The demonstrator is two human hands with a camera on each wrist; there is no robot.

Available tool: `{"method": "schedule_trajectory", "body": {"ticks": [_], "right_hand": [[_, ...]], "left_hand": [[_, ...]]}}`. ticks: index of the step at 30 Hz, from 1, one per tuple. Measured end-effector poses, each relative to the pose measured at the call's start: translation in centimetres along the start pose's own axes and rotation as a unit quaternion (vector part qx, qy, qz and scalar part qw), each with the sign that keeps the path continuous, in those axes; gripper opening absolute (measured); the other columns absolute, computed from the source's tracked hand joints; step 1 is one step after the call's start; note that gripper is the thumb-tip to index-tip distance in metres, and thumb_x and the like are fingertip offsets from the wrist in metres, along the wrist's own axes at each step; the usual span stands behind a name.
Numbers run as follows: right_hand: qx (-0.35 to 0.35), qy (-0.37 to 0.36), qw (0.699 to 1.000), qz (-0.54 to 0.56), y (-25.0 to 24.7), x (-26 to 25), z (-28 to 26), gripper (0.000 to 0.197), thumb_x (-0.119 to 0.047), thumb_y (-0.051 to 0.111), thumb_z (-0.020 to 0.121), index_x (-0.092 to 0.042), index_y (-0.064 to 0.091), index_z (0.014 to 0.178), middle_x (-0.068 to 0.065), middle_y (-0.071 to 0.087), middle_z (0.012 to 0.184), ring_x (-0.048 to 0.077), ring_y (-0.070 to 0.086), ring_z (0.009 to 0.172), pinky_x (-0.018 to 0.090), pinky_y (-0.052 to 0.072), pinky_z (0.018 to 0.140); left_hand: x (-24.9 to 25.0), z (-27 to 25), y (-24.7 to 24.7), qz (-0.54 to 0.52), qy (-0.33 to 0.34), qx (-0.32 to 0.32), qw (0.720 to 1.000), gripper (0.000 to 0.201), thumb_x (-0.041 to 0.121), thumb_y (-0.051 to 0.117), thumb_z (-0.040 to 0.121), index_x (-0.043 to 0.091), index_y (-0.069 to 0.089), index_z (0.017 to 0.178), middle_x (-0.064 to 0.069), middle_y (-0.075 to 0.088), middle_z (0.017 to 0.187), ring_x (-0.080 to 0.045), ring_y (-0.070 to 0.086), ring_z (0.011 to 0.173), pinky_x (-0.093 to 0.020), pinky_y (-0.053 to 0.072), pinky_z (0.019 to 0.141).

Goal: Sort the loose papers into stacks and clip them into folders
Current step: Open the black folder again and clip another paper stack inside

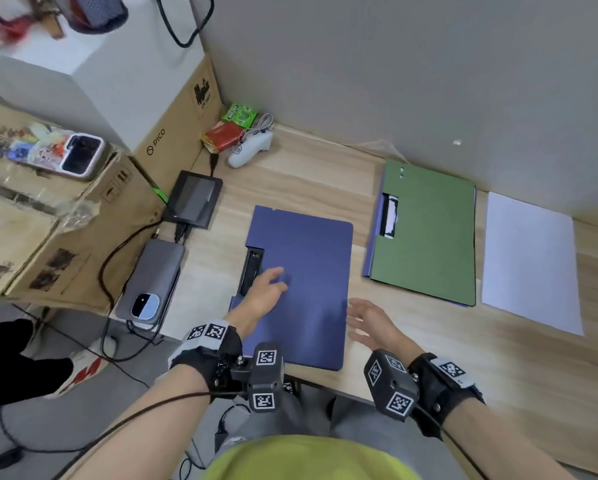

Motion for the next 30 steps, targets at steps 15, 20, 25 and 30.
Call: {"method": "schedule_trajectory", "body": {"ticks": [15,20,25,30], "right_hand": [[0.018,0.027,0.999,-0.029,1.4,-0.2,0.1,0.02,-0.016,0.038,0.101,-0.01,0.055,0.09,-0.001,0.06,0.07,0.008,0.055,0.056,0.018,0.041,0.054],[-0.02,-0.031,0.999,-0.027,3.6,-1.8,-1.0,0.033,-0.001,0.034,0.098,-0.014,0.047,0.07,-0.01,0.051,0.04,0.0,0.044,0.031,0.013,0.031,0.032],[-0.029,-0.061,0.998,-0.008,3.5,-3.6,-1.8,0.016,-0.022,0.039,0.1,-0.021,0.054,0.094,-0.003,0.063,0.093,0.01,0.058,0.079,0.024,0.041,0.067],[-0.098,-0.087,0.991,0.04,2.0,-5.7,-4.1,0.033,-0.038,0.04,0.1,-0.02,0.064,0.112,-0.004,0.069,0.101,0.016,0.063,0.089,0.03,0.047,0.079]], "left_hand": [[-4.2,-0.8,-6.2,-0.111,-0.058,0.124,0.984,0.005,0.012,0.057,0.093,0.015,0.055,0.089,-0.003,0.056,0.084,-0.017,0.055,0.075,-0.028,0.045,0.066],[-5.2,-0.4,-6.7,-0.133,-0.065,0.137,0.979,0.024,0.03,0.051,0.098,0.017,0.045,0.079,-0.004,0.046,0.071,-0.017,0.043,0.06,-0.028,0.032,0.053],[-1.9,-0.7,-7.8,-0.112,0.01,0.206,0.972,0.019,0.023,0.037,0.104,0.01,0.051,0.103,-0.001,0.053,0.083,-0.022,0.05,0.08,-0.028,0.038,0.058],[1.7,-0.9,-7.4,-0.18,0.018,0.183,0.966,0.029,0.027,0.038,0.103,0.014,0.052,0.081,-0.002,0.052,0.073,-0.015,0.045,0.06,-0.025,0.035,0.052]]}}
Point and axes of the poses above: each hand's wrist, its own z-axis towards the middle knuckle, its own y-axis out of the palm, x = y × z, the point moved 8 cm from there along z, towards the middle knuckle
